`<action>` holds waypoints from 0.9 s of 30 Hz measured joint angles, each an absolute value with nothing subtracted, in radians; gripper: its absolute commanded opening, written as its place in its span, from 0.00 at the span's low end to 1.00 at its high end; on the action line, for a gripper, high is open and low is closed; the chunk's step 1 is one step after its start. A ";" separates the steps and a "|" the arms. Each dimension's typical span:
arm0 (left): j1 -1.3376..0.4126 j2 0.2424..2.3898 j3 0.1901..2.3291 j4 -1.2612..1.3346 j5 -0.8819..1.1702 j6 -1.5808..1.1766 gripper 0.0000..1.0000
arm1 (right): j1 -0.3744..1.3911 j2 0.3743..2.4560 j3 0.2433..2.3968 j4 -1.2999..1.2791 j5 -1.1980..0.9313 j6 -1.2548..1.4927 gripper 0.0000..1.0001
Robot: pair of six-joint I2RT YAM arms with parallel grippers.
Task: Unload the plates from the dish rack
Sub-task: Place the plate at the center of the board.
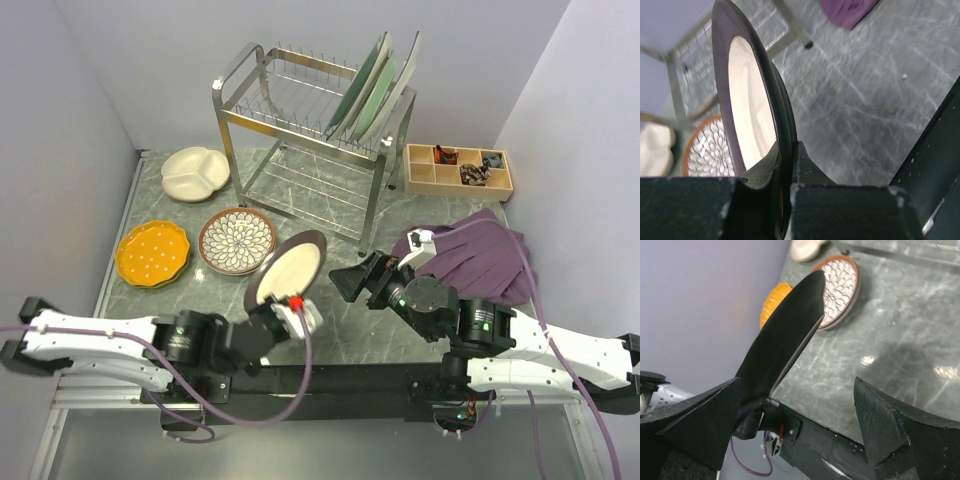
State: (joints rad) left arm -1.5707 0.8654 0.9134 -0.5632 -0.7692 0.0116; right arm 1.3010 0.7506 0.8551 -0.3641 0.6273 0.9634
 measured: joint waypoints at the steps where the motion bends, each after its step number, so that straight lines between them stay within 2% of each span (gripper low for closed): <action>1: -1.608 0.882 0.904 -0.533 -0.802 0.028 0.01 | 1.287 0.746 0.844 -0.371 0.612 0.979 0.96; 5: -1.716 0.964 0.873 -0.410 -0.944 0.080 0.01 | 1.229 0.719 0.814 -0.377 0.532 1.028 0.95; 16: -1.720 1.037 0.791 -0.294 -1.080 0.144 0.01 | 1.145 0.706 0.683 -0.280 0.381 1.096 0.91; 27: -1.720 1.106 0.770 -0.264 -1.119 0.156 0.01 | 1.138 0.649 0.661 -0.335 0.450 1.110 0.90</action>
